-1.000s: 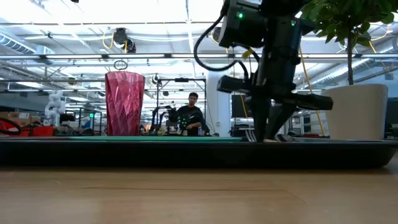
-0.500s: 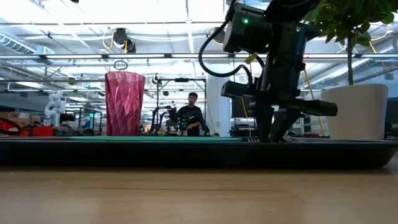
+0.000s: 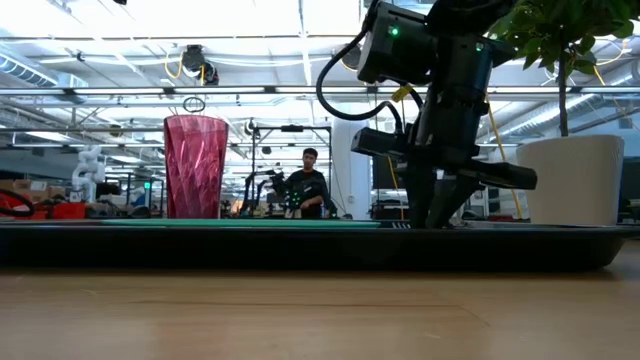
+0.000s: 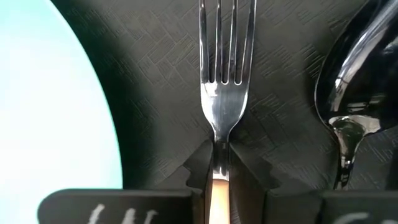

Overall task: Pick and place plate/cup/fork/spoon on tray
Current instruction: Move the yellow fork on the black serving tray, then return to Home Position

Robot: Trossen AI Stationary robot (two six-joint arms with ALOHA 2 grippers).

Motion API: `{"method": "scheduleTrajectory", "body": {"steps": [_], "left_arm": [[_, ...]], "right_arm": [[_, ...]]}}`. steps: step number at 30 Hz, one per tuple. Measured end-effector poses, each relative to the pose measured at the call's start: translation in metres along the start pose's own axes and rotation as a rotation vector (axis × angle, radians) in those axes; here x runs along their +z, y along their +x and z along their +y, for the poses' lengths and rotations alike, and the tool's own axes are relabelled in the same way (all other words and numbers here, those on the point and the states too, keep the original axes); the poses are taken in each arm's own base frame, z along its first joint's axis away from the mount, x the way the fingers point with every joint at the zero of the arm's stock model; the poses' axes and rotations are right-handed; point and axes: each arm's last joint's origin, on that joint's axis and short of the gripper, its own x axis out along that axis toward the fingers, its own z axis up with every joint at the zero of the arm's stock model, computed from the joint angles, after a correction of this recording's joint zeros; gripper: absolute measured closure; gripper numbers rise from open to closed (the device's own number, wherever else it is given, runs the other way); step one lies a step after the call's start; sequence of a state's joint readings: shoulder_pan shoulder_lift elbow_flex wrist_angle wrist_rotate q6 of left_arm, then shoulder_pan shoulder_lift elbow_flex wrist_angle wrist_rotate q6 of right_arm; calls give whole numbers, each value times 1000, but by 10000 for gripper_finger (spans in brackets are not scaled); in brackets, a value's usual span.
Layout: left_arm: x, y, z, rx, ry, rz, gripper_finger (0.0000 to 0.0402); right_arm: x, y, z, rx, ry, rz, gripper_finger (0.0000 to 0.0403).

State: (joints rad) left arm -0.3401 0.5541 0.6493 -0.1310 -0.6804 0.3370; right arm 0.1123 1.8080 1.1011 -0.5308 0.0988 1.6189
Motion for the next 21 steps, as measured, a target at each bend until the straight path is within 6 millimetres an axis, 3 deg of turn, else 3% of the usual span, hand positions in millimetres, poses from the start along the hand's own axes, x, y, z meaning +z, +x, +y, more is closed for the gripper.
{"method": "scheduleTrajectory", "body": {"steps": [13,21], "left_arm": [[0,0,0,0,0,0,392],[-1,0,0,-2,6,7,392]], "right_arm": [[0,0,1,10,-14,-7,283],[0,-10,3,55,-66,-12,269]]}}
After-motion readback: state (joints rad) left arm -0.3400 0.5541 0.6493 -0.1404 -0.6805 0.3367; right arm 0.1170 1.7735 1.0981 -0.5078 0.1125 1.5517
